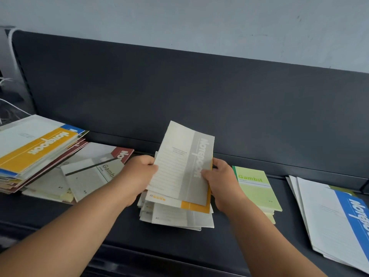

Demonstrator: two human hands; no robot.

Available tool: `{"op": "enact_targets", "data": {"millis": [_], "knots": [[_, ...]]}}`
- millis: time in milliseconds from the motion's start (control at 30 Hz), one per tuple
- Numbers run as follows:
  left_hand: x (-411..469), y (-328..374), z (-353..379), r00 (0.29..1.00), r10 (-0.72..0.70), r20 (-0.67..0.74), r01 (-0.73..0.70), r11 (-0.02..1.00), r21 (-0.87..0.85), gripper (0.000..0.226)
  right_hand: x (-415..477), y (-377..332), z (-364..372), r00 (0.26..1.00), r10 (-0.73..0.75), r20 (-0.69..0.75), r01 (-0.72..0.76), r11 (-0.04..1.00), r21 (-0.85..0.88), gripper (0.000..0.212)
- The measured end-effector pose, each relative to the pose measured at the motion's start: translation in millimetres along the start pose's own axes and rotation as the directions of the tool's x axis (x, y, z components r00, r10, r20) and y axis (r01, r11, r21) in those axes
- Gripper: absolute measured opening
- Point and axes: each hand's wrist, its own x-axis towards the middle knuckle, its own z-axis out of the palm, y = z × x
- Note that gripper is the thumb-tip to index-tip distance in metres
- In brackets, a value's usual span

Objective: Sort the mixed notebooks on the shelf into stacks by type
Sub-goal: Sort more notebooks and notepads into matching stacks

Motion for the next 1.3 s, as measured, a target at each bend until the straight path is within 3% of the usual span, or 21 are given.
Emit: {"op": "enact_targets", "data": {"millis": [100, 233, 333, 467, 600, 667, 767, 833, 867, 933, 1033, 1100, 1200, 1300], "knots": [[0, -17, 3, 0.996, 0.092, -0.004, -0.087, 0.956, 0.280, 0.017, 6, 9, 4, 1.000, 0.016, -0.013, -0.017, 0.988, -0.153, 0.036], [1, -35, 6, 0.996, 0.086, 0.028, -0.088, 0.849, 0.521, 0.018, 9, 22, 13, 0.998, -0.049, -0.030, 0.036, 0.940, -0.340, 0.039], [2, -43, -1, 0.993, 0.108, 0.036, -0.109, 0.805, 0.583, 0.024, 2, 23, 19, 0.997, -0.062, -0.035, 0.038, 0.875, -0.483, 0.036], [9, -49, -31, 0.981, 0.187, -0.051, -0.113, 0.767, 0.632, 0.043, -8, 15, 35, 0.983, -0.171, -0.073, 0.073, 0.715, -0.695, 0.055], [21, -67, -73, 0.961, 0.239, -0.138, -0.064, 0.682, 0.729, 0.054, -25, -10, 82, 0.953, -0.284, 0.106, 0.289, 0.744, -0.602, 0.054], [26, -81, -92, 0.967, 0.209, -0.145, -0.023, 0.640, 0.768, 0.058, -29, -19, 112, 0.951, -0.237, 0.198, 0.308, 0.780, -0.545, 0.047], [31, -100, -118, 0.989, 0.076, -0.130, 0.068, 0.545, 0.836, 0.068, -24, -20, 158, 0.947, -0.148, 0.285, 0.290, 0.774, -0.563, 0.012], [32, -112, -132, 0.992, -0.008, -0.126, 0.112, 0.519, 0.848, 0.075, -18, -21, 182, 0.940, -0.117, 0.321, 0.298, 0.741, -0.602, 0.022], [32, -117, -137, 0.991, -0.038, -0.126, 0.128, 0.513, 0.849, 0.078, -16, -24, 191, 0.939, -0.100, 0.330, 0.296, 0.725, -0.622, 0.009], [32, -125, -143, 0.990, -0.075, -0.123, 0.144, 0.509, 0.849, 0.085, -9, -26, 205, 0.954, -0.036, 0.299, 0.234, 0.712, -0.662, 0.021], [33, -129, -147, 0.994, -0.069, -0.086, 0.110, 0.526, 0.843, 0.085, 2, -21, 219, 0.977, 0.022, 0.214, 0.133, 0.719, -0.682, 0.009], [36, -132, -149, 0.998, -0.044, -0.049, 0.065, 0.551, 0.832, 0.079, 4, -20, 223, 0.984, 0.044, 0.174, 0.085, 0.743, -0.664, 0.013], [41, -137, -153, 1.000, -0.018, -0.011, 0.019, 0.586, 0.810, 0.072, 3, -23, 225, 0.990, 0.111, 0.091, -0.038, 0.813, -0.581, 0.043], [44, -142, -157, 1.000, 0.015, 0.020, -0.025, 0.635, 0.772, 0.070, 7, -21, 225, 0.971, 0.225, 0.081, -0.158, 0.857, -0.491, 0.024]]}}
